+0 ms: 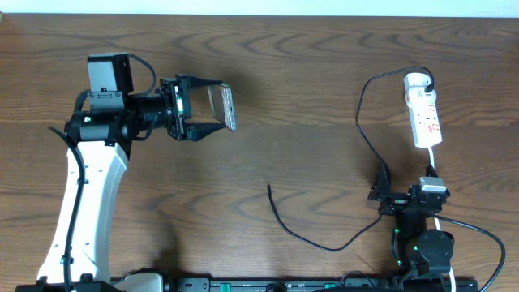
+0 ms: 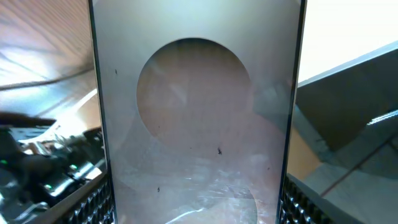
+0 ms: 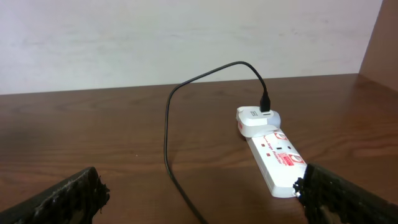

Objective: Plug charger to phone and switch on socket
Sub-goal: 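Lift the phone with the left gripper and tilt it upright, then reach the right gripper toward the phone held by the left gripper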

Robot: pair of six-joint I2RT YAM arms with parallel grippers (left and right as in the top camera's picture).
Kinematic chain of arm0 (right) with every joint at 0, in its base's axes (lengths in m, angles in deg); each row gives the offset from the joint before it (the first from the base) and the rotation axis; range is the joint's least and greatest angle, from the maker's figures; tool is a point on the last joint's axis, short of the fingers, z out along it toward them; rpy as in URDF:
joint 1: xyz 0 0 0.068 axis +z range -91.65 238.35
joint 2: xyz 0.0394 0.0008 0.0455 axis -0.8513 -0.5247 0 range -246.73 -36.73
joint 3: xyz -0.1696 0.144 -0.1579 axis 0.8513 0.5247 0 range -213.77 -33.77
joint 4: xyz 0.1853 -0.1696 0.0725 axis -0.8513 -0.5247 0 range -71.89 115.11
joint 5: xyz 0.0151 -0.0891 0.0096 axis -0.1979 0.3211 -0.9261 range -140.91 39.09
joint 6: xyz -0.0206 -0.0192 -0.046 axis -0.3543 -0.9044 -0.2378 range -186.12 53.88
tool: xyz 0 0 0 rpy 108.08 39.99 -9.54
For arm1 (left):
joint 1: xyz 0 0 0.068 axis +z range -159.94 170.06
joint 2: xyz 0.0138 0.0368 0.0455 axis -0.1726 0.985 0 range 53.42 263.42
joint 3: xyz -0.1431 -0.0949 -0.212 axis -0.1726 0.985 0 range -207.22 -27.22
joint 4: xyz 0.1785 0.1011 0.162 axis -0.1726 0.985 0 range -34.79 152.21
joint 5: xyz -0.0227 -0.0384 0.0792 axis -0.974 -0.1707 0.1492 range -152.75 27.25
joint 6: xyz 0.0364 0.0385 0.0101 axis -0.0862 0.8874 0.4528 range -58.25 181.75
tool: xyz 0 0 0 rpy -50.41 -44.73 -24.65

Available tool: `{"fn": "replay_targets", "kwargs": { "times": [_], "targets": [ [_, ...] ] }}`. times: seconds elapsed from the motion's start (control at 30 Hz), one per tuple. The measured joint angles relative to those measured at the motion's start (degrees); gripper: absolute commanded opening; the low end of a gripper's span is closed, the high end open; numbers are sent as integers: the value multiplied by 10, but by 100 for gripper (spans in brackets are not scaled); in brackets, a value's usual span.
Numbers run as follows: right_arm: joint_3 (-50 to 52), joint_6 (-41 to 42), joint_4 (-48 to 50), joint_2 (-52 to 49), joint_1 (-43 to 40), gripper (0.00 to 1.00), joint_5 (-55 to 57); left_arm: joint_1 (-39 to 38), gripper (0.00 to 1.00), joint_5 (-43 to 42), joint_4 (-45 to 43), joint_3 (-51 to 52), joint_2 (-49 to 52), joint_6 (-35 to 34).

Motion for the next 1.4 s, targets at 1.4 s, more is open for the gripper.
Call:
{"fn": "replay_targets", "kwargs": {
  "times": [1.4],
  "targets": [
    [0, 26, 72, -1, 0, 99, -64, -46, 7, 483, 228, 0, 0, 80]
  ]
}}
